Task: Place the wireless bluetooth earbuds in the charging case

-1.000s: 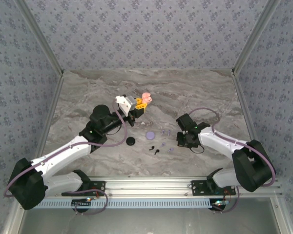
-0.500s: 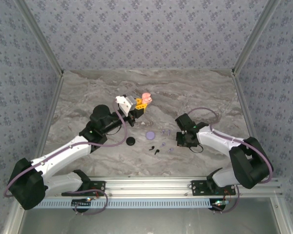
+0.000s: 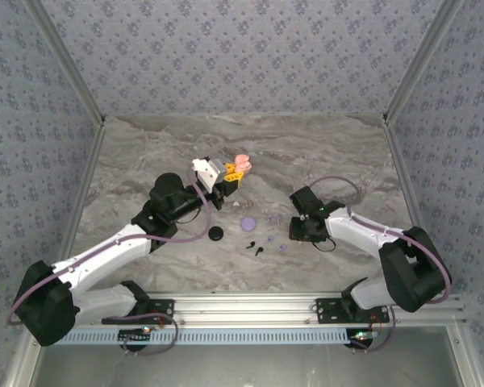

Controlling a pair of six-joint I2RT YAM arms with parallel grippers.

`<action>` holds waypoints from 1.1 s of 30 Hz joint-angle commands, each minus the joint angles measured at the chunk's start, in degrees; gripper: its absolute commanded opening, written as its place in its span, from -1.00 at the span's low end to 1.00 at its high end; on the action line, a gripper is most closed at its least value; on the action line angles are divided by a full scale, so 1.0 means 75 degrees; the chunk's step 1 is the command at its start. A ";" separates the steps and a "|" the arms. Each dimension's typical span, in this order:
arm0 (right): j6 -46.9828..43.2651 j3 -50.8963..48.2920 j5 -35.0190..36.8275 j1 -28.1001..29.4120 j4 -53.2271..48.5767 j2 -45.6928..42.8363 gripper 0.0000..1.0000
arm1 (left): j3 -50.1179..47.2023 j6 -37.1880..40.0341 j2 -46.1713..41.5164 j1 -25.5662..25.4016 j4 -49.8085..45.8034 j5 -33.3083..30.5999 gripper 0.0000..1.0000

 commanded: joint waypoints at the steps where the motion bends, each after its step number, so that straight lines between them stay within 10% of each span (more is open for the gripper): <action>1: 0.0024 0.0015 0.0246 -0.0006 -0.0085 0.0104 -0.13 | 0.0183 0.0041 0.0011 -0.0050 0.0184 0.0075 -1.00; 33: 0.0262 -0.0225 0.0246 0.0451 -0.0616 0.0054 -0.11 | 0.0171 0.0067 -0.0015 -0.0046 0.0131 0.0052 -1.00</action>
